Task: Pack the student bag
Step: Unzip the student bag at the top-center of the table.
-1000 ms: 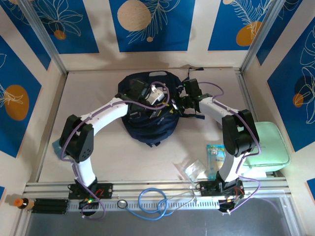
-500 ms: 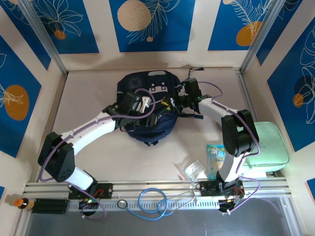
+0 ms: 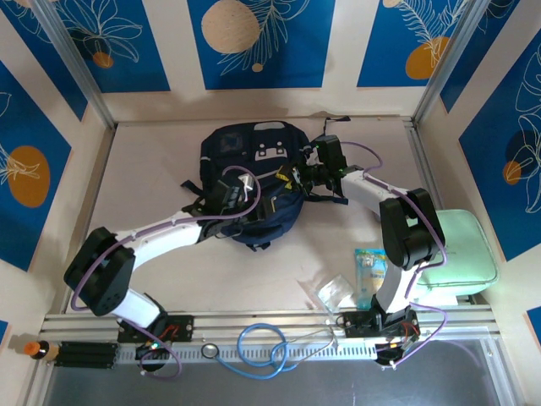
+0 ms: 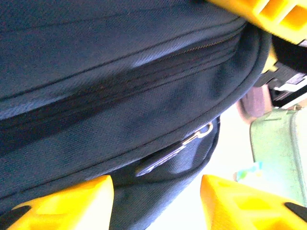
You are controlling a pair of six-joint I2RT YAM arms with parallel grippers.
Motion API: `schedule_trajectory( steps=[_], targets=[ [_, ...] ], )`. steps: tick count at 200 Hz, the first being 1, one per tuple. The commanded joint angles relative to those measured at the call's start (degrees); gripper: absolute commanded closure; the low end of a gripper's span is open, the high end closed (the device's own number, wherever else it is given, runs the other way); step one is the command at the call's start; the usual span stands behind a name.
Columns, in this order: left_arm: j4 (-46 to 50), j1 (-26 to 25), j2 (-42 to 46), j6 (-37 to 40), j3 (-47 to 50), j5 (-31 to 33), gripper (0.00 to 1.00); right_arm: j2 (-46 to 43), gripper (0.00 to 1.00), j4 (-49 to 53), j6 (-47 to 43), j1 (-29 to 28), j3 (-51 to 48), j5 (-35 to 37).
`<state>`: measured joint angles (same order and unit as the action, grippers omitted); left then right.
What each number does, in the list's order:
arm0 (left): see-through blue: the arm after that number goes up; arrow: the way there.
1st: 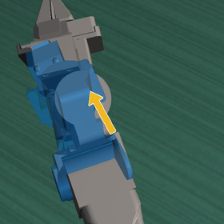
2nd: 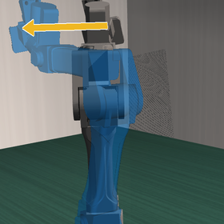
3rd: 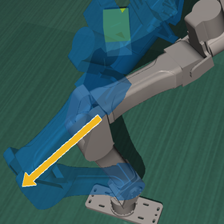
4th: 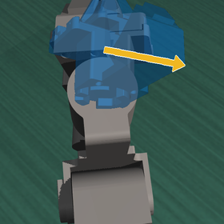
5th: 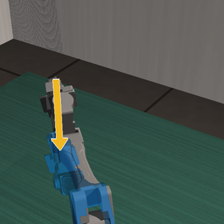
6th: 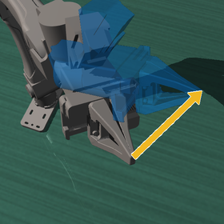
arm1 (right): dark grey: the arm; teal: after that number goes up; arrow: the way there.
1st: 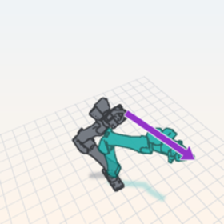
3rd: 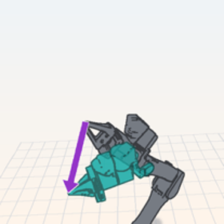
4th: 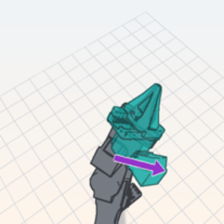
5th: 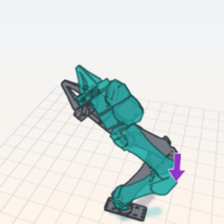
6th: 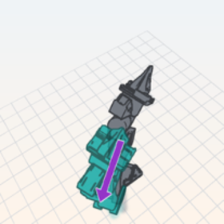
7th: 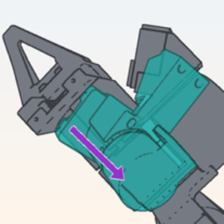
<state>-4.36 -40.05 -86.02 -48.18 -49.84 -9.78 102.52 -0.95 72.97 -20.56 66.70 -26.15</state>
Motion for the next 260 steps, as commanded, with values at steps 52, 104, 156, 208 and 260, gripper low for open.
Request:
schedule_trajectory(
  steps=[52,104,156,208,260],
  targets=[
    [-8.11,-0.29,-3.96,-4.4,0.3,0.2,0.53,-1.42,0.84,-2.82,0.44,-1.68,0.36,-4.06],
    [-15.06,-0.79,-3.13,-0.83,1.2,-2.96,0.58,-0.98,0.83,-2.73,-0.32,-2.11,0.7,-4.26],
    [-10.99,-1.59,-2.47,1.71,0.94,1.24,0.66,-0.75,0.83,-2.12,-0.64,-2.21,0.96,-4.03],
    [-7.86,-1.61,-4.5,2.89,-1.73,2.6,0.66,-0.83,0.83,-2.03,-0.65,-2.19,0.78,-4.42],
    [-3.35,-1.67,-5.29,4.3,-3.99,5.66,0.74,-0.86,0.83,-1.94,-0.91,-2.12,0.63,-4.69]
  ],
)
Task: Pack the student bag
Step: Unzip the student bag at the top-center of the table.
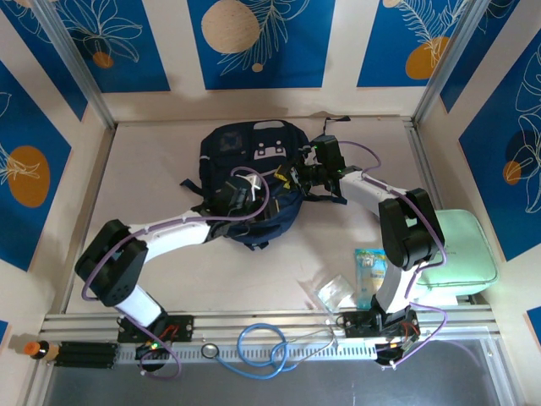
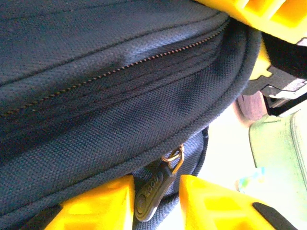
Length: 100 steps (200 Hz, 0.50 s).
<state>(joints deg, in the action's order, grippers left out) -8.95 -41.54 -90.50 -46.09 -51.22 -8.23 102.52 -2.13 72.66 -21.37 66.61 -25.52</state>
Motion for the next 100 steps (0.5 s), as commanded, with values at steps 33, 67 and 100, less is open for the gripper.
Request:
schedule_trajectory(
  steps=[33,67,100],
  targets=[
    [5.13,0.02,0.09,3.55,-2.83,6.94,0.82,-0.99,0.84,-0.65,-1.04,-1.13,0.69,-5.43],
    [9.42,0.28,1.58,6.38,-3.53,9.2,0.91,-1.28,0.84,-0.06,-1.35,-0.53,0.59,-5.25],
    [13.73,1.19,3.48,6.97,-3.19,9.45,1.0,-3.29,0.88,-1.6,-1.34,0.51,-1.83,-2.83]
  ],
)
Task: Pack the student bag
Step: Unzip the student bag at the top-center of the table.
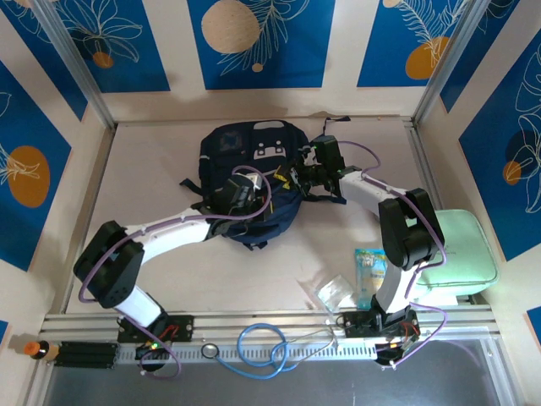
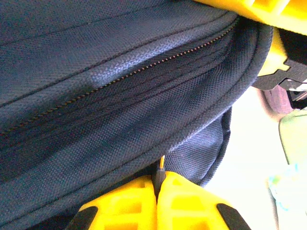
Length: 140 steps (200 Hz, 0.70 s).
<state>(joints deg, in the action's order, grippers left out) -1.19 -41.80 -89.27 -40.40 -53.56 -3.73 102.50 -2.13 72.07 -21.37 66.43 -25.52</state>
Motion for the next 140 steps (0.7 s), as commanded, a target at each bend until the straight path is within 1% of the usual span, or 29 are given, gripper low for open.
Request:
schedule_trajectory(
  steps=[1,36,52,75,112,140],
  targets=[
    [6.04,1.45,2.35,1.33,-0.8,4.91,1.0,-3.36,0.88,-1.71,-0.77,0.57,-1.74,-2.76],
    [10.26,2.4,3.53,1.69,0.42,2.38,1.0,-4.65,0.91,-4.99,-0.54,1.66,-4.15,-1.59],
    [13.64,2.81,4.29,0.42,0.86,2.28,1.0,-4.92,0.92,-5.9,-0.52,2.18,-4.86,-1.47],
    [15.46,3.21,6.11,-0.57,2.58,2.13,1.0,-4.89,0.92,-6.27,-0.88,2.8,-5.24,-1.41],
    [18.78,4.66,8.83,-1.63,5.37,5.59,1.0,-4.75,0.93,-6.47,-1.66,4.2,-5.57,-1.49],
    [21.65,4.99,11.76,1.83,5.45,9.5,1.0,-5.1,0.93,-8.51,-2.33,5.39,-6.77,-1.68]
  ],
)
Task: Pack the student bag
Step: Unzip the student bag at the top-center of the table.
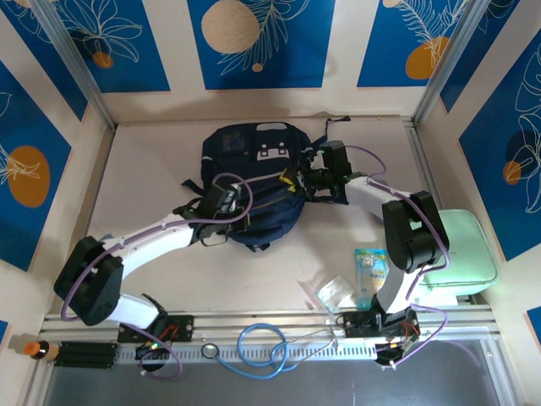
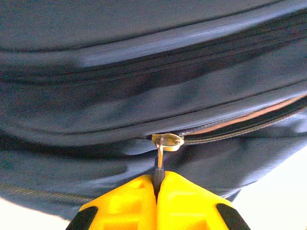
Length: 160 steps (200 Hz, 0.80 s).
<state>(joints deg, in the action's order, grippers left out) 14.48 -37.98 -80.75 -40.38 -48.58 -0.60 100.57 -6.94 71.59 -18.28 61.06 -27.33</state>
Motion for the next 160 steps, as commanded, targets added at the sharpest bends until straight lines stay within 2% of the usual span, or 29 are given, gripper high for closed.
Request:
schedule_trajectory(
  steps=[1,24,42,66,80,125,160],
  targets=[
    [6.03,1.25,3.32,1.93,0.39,6.52,1.0,-3.14,0.93,-3.92,-1.83,2.34,-1.48,0.11],
    [8.77,1.33,3.67,4.46,-0.91,9.4,1.0,-3.19,0.91,-6.16,-1.24,2.66,-2.9,0.32],
    [8.2,1.33,3.58,6.44,-1.76,9.8,1.0,-3.68,0.87,-7.83,-0.46,2.57,-4.2,0.41],
    [3.34,0.96,3.28,9.96,-3.02,5.57,1.0,-5.07,0.63,-8.67,1.27,0.9,-5.48,0.88],
    [0.51,0.35,2.68,11.55,-3.73,2.55,1.0,-6.36,0.57,-7.2,2.44,-0.81,-5.8,1.98],
    [-3.58,-2.39,-1.95,12.78,-6.82,-5.01,1.0,-9.92,0.53,2.52,6.13,-5.09,-6.81,11.15],
    [-4.9,-4.18,-5.53,12.61,-10.48,-7.93,1.0,-9.53,0.52,4.02,7.87,-5.97,-6.71,13.27]
  ],
)
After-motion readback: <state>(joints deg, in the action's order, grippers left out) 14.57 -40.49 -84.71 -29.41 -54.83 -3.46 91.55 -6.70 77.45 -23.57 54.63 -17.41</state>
